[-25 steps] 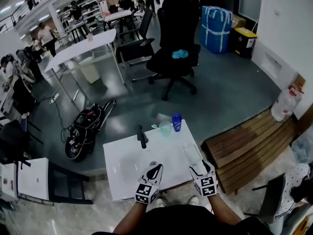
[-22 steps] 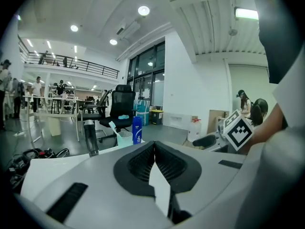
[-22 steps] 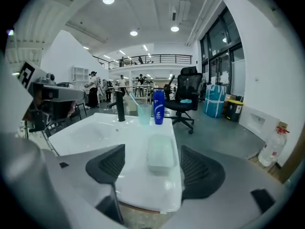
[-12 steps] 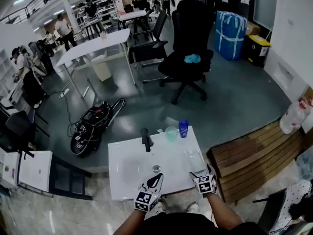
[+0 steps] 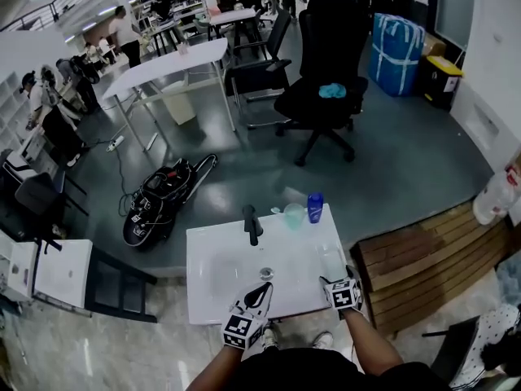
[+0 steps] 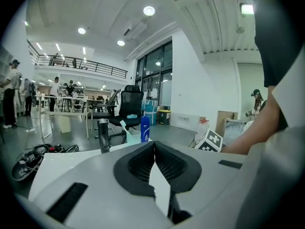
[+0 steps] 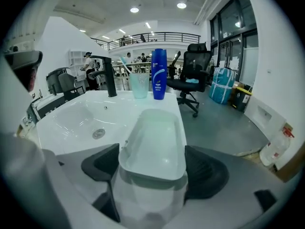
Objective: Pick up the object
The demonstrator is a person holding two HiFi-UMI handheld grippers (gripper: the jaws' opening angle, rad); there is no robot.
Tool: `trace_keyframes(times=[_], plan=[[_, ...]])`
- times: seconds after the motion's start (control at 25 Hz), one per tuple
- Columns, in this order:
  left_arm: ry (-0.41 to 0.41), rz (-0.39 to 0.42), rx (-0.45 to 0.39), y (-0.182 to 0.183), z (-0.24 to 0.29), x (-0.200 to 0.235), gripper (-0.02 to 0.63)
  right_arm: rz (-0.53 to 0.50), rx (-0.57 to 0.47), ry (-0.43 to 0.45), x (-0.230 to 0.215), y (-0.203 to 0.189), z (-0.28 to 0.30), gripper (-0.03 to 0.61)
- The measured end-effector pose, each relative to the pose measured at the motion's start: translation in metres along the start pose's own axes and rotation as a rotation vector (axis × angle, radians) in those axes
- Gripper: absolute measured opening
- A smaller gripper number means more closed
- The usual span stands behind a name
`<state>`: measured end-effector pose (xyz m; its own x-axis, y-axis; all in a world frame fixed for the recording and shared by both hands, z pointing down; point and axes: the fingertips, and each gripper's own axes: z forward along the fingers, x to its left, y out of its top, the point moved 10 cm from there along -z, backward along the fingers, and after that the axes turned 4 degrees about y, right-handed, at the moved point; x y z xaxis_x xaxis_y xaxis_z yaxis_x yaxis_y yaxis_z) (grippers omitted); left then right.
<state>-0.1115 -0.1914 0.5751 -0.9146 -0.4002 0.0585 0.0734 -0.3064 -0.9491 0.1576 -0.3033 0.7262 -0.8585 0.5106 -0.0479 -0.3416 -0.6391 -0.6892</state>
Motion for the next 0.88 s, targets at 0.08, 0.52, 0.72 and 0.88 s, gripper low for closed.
trace_keyframes(times=[0.08, 0.52, 0.72, 0.88], plan=[[0.005, -0.003, -0.005, 0.002, 0.000, 0.001, 0.018, -0.017, -0.005, -0.002, 0.001, 0.001, -0.001, 0.419], [0.008, -0.018, 0.008, -0.004, -0.003, 0.001, 0.018, -0.012, -0.043, 0.007, 0.000, 0.000, -0.009, 0.390], [0.009, -0.020, 0.007, -0.006, -0.004, 0.003, 0.018, 0.011, -0.087, 0.018, 0.007, 0.000, -0.024, 0.390], [0.014, -0.024, 0.006, -0.008, -0.004, 0.004, 0.018, 0.006, -0.130, 0.004, 0.009, 0.007, -0.042, 0.390]])
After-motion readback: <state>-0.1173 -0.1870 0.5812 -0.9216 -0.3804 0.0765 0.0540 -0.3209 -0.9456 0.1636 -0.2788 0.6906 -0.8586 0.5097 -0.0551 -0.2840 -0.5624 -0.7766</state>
